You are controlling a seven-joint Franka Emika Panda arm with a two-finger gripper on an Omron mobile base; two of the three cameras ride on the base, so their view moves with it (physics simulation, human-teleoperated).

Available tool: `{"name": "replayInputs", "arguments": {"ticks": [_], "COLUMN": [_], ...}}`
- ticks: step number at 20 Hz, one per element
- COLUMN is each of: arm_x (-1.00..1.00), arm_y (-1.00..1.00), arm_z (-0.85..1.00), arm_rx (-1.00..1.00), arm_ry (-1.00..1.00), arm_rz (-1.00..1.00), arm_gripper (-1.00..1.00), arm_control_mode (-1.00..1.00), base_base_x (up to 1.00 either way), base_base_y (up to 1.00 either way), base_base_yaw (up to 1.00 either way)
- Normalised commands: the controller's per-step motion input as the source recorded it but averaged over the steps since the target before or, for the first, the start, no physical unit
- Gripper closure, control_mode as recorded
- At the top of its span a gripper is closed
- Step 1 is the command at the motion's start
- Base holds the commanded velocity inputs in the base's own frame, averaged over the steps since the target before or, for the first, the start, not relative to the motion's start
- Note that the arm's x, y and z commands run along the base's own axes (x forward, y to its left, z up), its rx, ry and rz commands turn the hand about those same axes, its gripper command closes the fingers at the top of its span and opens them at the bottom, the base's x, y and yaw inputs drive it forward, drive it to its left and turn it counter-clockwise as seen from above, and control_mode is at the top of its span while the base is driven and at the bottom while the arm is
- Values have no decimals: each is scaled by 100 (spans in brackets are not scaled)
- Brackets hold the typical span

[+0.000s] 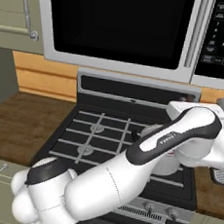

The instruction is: Put the eggplant and onion in the pot. Retrieve the spatula and lightly stir the vegetables in the pot.

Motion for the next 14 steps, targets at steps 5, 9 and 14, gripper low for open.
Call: {"name": "replayInputs", "arguments": {"ticks": [5, 9, 14], "arm_x": [60, 29, 31], "arm_y": [-10, 0, -1], "arm_z": [-40, -57, -21], "arm_rx": [0, 0, 0], "arm_ry": [5, 0, 4], "arm_rz": [-13, -15, -14], "arm_gripper": [100, 100, 100], "arm_control_mode": [-100, -100, -100], "base_base_x": [0, 0, 0], "base_base_y": [0, 0, 0], "base_base_yaw": [0, 0, 0]}}
